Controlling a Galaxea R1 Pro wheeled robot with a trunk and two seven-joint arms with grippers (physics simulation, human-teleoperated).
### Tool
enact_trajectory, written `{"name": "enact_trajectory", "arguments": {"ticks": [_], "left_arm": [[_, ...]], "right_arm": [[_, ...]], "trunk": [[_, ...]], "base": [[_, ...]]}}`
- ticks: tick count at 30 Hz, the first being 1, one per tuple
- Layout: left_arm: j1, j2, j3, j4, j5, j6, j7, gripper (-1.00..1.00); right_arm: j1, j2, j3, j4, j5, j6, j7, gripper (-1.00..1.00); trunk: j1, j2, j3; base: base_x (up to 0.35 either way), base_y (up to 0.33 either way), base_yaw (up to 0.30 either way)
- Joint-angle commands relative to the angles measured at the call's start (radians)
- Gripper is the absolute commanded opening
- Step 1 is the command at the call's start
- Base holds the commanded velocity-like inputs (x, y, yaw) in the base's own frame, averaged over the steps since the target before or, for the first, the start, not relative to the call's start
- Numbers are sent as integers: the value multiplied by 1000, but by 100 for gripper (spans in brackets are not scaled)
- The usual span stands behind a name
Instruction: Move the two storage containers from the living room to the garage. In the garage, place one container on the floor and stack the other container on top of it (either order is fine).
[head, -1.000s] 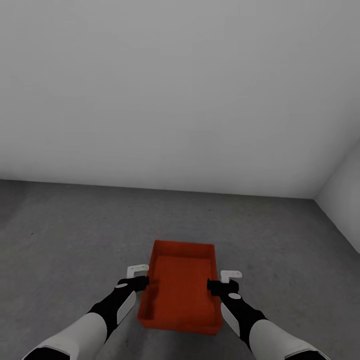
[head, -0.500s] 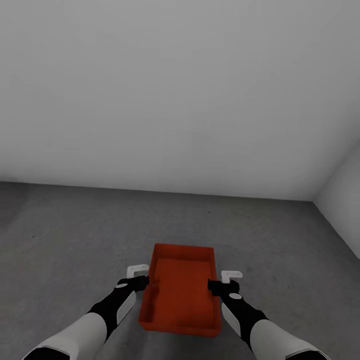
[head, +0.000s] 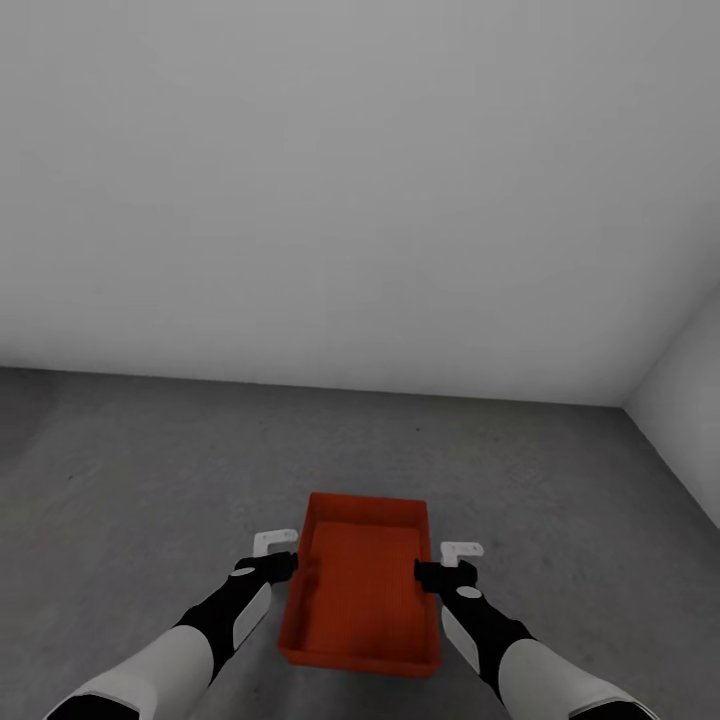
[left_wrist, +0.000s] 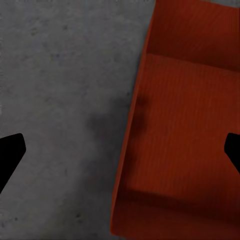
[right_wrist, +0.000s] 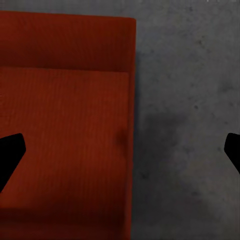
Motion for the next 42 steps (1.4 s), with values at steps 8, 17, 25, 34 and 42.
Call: {"name": "enact_trajectory", "arguments": {"ticks": [8, 17, 25, 34, 42], "left_arm": [[0, 1, -11, -1, 8, 6, 6, 100], [0, 1, -9, 0, 9, 12, 7, 100], [0, 0, -9, 2, 9, 14, 9, 100], [0, 0, -10, 13, 11, 12, 12, 100], [0, -1, -7, 3, 9, 13, 13, 100]], "right_arm": [[-1, 3, 7, 1, -15, -12, -8, 100], [-1, 4, 2, -3, -18, -15, -12, 100], [-1, 3, 7, -9, -10, -12, -10, 100], [-1, 2, 10, -11, -8, -5, -6, 100], [-1, 0, 11, -13, -7, -5, -5, 100]], "trunk": [[-31, 56, 24], [-65, 119, 53], [-96, 175, 78], [-131, 238, 106], [-161, 294, 131]], "base": [[0, 0, 0], [0, 0, 0], [0, 0, 0], [0, 0, 0], [0, 0, 0]]}}
